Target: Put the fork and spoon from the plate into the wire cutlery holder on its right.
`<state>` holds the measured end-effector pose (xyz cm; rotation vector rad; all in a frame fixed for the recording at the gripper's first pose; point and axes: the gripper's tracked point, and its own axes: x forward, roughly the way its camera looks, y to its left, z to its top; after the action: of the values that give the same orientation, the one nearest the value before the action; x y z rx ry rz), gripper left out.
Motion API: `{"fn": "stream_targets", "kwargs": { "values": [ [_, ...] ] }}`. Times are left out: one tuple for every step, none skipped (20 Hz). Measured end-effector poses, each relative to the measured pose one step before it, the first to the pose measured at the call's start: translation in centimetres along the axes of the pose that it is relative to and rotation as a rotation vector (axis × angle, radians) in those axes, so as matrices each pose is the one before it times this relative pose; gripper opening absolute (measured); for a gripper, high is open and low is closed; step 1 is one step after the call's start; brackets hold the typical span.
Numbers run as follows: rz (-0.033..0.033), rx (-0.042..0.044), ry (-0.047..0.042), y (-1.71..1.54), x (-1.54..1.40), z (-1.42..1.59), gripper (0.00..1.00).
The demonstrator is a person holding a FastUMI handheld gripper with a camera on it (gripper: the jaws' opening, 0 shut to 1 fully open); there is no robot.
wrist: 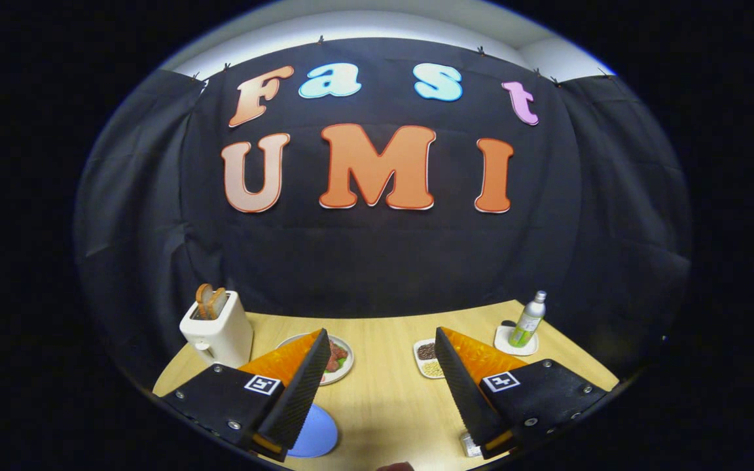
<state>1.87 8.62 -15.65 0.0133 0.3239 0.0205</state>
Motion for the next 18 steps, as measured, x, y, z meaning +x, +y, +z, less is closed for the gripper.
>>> {"fn": "stream_targets", "kwargs": {
  "values": [
    [0.01461,-0.00314,0.01354,1.003,0.094,-0.609,0.96],
    [0.01108,-0.00844,0.00844,1.013,-0.045,-0.614,0.96],
    [0.01443,-0.00764,0.01144,0.987,0.166,-0.651,0.96],
    [0.01248,-0.00702,0.00898,1.068,0.052,-0.634,0.96],
    [0.01251,-0.00640,0.01720,0.963,0.189,-0.705,0.96],
    [0.01663,-0.00397,0.02160,1.038,0.051,-0.892,0.96],
    [0.01428,0.00016,0.02297,0.998,0.394,-0.923,0.96],
    [0.02277,-0.00191,0.04061,1.120,0.192,-1.304,0.96],
    [0.01339,0.00182,0.02678,1.003,0.348,-1.153,0.96],
    [0.01635,-0.00331,0.03842,0.912,0.441,-1.242,0.97],
    [0.01276,-0.00290,0.03607,0.810,0.354,-1.377,0.96],
    [0.01089,-0.00610,0.03706,0.735,0.453,-1.282,0.96],
    [0.00636,-0.00152,0.03492,0.701,0.558,-1.436,0.96],
    [0.00612,0.00230,0.03572,0.234,0.708,-1.554,0.96],
    [0.00856,0.00685,0.03821,0.654,0.448,-1.351,0.96],
    [0.00298,0.00271,0.03023,0.637,0.466,-1.229,0.96],
    [-0.00039,-0.00186,0.02174,0.442,0.671,-0.933,0.94],
    [-0.00496,-0.00850,0.02059,0.385,0.518,-1.022,0.94]
  ]
}}
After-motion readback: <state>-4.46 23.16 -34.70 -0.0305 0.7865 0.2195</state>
